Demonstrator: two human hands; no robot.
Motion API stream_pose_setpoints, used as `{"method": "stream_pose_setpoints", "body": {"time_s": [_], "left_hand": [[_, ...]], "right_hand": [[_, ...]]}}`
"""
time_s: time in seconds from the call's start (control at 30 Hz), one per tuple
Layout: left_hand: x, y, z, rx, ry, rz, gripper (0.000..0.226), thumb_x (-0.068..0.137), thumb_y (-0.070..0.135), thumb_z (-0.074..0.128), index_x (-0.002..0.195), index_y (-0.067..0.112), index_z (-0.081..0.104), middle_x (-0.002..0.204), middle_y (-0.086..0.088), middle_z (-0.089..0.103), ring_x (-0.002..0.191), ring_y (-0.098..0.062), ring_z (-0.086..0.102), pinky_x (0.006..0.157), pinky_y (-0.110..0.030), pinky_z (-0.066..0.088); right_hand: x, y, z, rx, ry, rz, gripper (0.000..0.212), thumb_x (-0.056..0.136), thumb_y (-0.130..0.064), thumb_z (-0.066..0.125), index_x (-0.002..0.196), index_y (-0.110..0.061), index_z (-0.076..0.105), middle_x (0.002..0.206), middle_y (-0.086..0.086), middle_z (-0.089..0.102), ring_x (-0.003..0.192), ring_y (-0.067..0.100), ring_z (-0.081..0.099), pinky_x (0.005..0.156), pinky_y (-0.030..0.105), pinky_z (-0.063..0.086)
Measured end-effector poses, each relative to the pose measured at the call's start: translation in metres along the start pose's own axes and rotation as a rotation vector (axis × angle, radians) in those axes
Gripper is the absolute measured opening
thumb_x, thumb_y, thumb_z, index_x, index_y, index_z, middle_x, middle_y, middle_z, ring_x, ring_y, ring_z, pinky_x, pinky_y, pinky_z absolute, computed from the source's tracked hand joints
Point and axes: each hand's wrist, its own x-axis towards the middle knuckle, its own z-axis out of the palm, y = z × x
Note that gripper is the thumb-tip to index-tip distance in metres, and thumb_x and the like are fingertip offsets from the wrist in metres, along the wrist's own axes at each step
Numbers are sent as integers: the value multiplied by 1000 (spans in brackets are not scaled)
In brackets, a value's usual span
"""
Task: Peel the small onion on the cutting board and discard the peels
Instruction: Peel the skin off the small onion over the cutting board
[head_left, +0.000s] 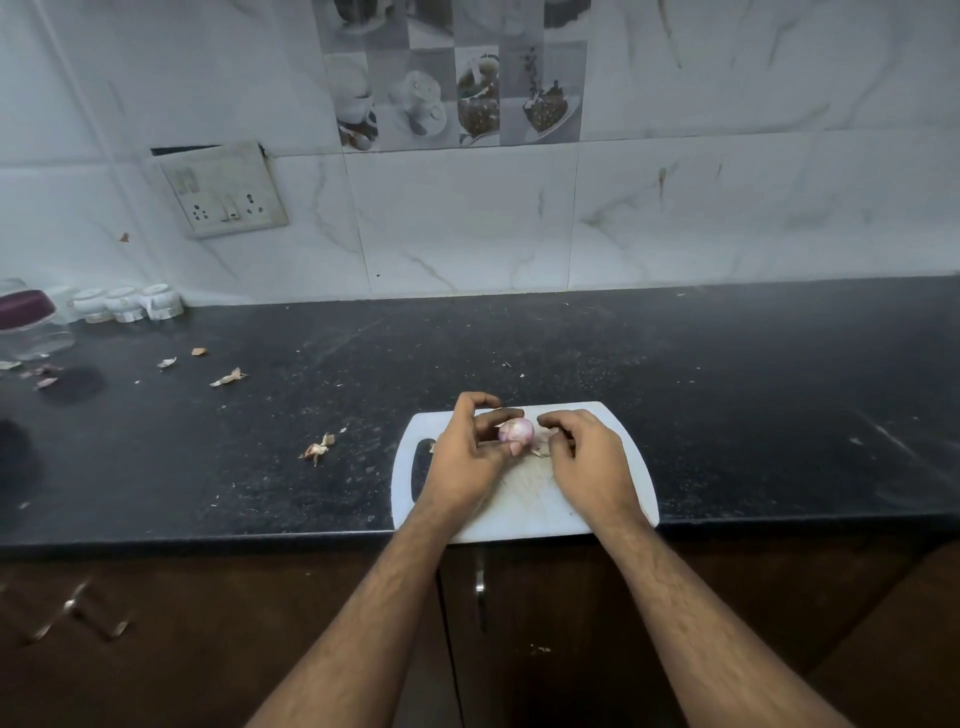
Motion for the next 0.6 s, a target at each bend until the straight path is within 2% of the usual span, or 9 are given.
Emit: {"method": "stream_pose_setpoints", "body": {"time_s": [0.07, 0.13, 0.23, 0.33, 0.53, 0.6], "left_hand": [[2, -1, -1, 19, -15, -1, 48, 89, 1, 76, 120, 26, 51, 120, 2, 77, 105, -24, 77, 96, -33, 58], [3, -3, -1, 30, -16, 10, 47, 87, 2, 79, 118, 26, 54, 117, 0, 78, 103, -24, 77, 96, -35, 60], [3, -4, -1, 102, 3, 68, 39, 84, 1, 81, 111, 23, 63, 113, -2, 76, 104, -24, 74, 94, -34, 60], [4, -5, 0, 156, -22, 84, 36, 84, 2, 80, 115, 18, 69, 113, 1, 76, 106, -24, 71, 93, -30, 59], [7, -7, -1, 231, -24, 36, 38, 85, 11, 82, 121, 22, 76, 106, 3, 80, 102, -18, 73, 98, -33, 58], [7, -6, -1, 241, -28, 35, 38, 85, 12, 83, 122, 21, 77, 107, 4, 80, 100, -13, 73, 98, -29, 58]], "right_hand": [[-1, -2, -2, 80, 28, 3, 26, 102, -22, 58, 125, -17, 69, 117, -9, 68, 100, 3, 63, 81, 7, 43], [-1, -2, -2, 135, -7, -8, 24, 97, -30, 67, 119, -21, 70, 111, -12, 69, 94, 0, 65, 75, 7, 47], [0, -1, -1, 132, -60, 5, 14, 91, -26, 75, 104, -22, 73, 95, -11, 73, 86, 1, 67, 73, 10, 50], [1, 2, -2, 162, -63, 37, 11, 92, -25, 75, 102, -23, 76, 88, -12, 76, 85, 2, 70, 78, 18, 56], [0, 0, -4, 193, -66, 27, 16, 92, -22, 74, 107, -21, 79, 95, -14, 75, 88, -5, 68, 74, 2, 46], [0, 0, -5, 198, -71, 28, 17, 92, -22, 74, 108, -21, 80, 95, -13, 74, 89, -4, 67, 73, 2, 45]]}}
